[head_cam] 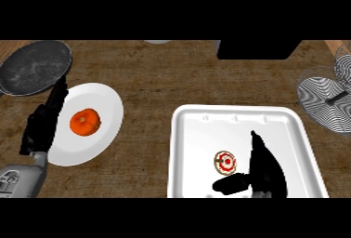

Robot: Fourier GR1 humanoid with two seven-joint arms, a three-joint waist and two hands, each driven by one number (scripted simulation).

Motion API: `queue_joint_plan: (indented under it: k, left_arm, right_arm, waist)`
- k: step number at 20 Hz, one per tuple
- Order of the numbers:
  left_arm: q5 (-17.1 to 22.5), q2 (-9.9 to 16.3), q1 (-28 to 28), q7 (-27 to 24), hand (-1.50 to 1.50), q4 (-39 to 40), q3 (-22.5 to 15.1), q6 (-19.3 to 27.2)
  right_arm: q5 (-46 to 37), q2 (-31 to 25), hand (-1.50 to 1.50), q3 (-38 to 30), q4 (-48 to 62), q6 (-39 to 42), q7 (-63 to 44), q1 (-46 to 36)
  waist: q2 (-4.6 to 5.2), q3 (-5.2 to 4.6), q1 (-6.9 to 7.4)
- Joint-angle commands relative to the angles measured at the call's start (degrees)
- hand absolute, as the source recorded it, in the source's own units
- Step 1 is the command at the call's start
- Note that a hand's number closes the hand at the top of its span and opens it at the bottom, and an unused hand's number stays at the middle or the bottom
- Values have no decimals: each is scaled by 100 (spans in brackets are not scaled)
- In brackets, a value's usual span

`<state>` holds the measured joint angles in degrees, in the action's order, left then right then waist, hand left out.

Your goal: Pick the cupcake from the tray and place it in the tiered basket

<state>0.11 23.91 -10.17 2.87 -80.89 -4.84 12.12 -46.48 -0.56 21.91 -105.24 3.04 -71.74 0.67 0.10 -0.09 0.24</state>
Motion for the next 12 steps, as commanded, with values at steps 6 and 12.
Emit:
queue_joint_plan:
  k: [6,12]
  left_arm:
    - [-79,-66,25,45,0,-21,79,-14]
    - [-147,-199,236,-267,0,92,16,-87]
  right_arm:
    - [318,53,-150,323,585,-633,-1348,-407]
    - [900,53,150,295,1322,-907,-1064,-666]
  waist:
    - [-6,3,39]
    - [6,7,70]
